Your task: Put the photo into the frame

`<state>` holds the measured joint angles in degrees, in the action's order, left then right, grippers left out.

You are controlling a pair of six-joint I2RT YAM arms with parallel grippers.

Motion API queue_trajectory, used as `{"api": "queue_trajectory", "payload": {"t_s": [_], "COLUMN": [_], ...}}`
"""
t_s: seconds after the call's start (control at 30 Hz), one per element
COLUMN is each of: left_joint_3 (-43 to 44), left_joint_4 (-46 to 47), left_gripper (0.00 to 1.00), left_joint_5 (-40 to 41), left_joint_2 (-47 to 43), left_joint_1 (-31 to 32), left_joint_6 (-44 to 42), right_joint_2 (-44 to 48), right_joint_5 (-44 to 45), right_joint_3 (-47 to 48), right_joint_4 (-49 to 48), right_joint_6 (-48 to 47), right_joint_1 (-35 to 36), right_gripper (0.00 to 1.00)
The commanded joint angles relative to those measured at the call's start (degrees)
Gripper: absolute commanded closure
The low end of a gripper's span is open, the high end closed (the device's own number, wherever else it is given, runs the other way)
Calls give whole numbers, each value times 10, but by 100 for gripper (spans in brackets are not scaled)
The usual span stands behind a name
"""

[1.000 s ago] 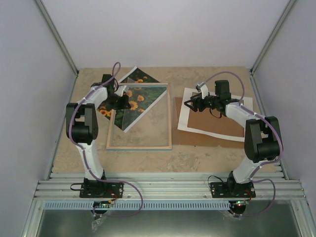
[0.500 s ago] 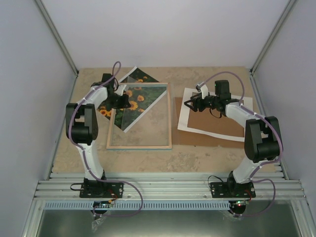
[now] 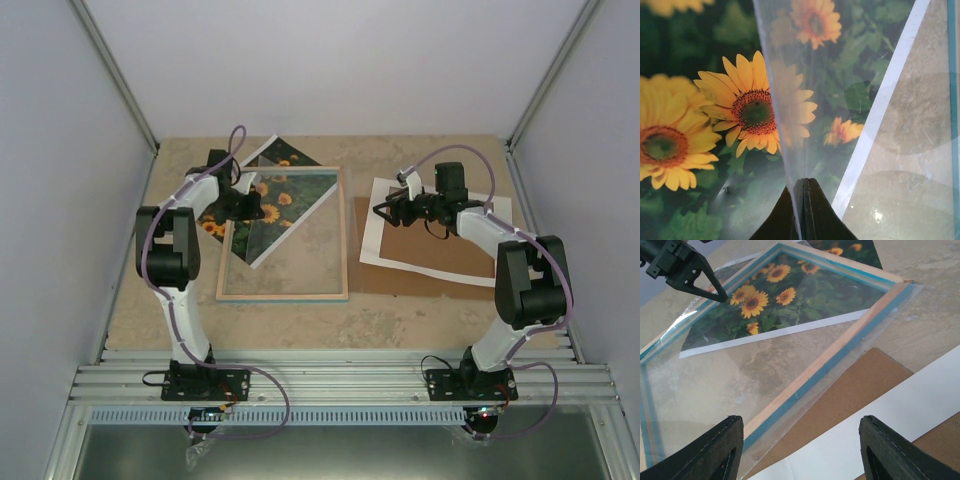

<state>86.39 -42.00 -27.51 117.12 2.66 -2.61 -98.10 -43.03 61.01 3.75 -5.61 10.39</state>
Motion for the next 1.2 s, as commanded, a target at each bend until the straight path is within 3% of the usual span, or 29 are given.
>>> {"api": "queue_trajectory", "payload": {"t_s": [0.0,1.17], "left_joint_3": [8,13], "left_joint_4": [13,49], "left_gripper": [100,100], "left_joint_5": [8,51], "left_joint_2": [-28,0], "left_joint_1": [-3,-5], "left_joint_6": [-11,-24], "right_joint_2": [-9,-7], "right_joint_5": [3,7], "right_joint_3": [-7,-7], "right_joint_4": [-7,-6], "right_joint_6": [-8,-9], "right_joint_1": [3,3], "right_gripper": [36,36]}}
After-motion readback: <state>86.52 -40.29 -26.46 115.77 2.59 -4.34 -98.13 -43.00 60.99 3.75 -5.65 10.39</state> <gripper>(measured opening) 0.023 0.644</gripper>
